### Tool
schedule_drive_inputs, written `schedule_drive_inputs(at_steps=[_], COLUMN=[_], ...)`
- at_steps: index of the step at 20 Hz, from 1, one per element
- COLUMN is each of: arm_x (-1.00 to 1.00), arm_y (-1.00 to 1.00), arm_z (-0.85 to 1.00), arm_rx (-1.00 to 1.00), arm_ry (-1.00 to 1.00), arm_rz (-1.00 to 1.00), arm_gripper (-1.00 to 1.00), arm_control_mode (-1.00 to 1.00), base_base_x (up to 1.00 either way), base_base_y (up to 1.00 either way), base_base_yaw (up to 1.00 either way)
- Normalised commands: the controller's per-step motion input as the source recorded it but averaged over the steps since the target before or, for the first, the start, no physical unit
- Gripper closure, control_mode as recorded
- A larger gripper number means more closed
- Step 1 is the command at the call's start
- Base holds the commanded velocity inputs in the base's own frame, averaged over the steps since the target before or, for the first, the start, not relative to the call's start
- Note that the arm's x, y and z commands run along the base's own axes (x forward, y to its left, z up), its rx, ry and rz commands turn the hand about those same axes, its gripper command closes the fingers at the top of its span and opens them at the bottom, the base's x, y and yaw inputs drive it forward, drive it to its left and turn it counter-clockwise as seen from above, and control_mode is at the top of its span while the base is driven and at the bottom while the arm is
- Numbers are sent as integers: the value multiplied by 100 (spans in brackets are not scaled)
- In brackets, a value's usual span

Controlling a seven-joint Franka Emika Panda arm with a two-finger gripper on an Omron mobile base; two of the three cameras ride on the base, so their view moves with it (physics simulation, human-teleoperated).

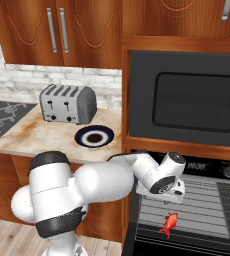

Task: Take the fish from the oven and place it on the plate on the counter.

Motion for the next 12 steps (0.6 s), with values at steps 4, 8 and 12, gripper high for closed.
schedule_drive_inputs(at_steps=[4, 8, 12], arm_x=[4, -3, -12], arm_y=[-1, -24, -40], arm_z=[-44, -51, -62], arm_rx=[-7, -3, -2], arm_ry=[1, -4, -10], arm_rz=[9, 3, 2], arm_gripper=[-100, -100, -100], arm_control_mode=[-100, -100, -100], base_base_x=[0, 0, 0], base_base_y=[0, 0, 0], base_base_yaw=[0, 0, 0])
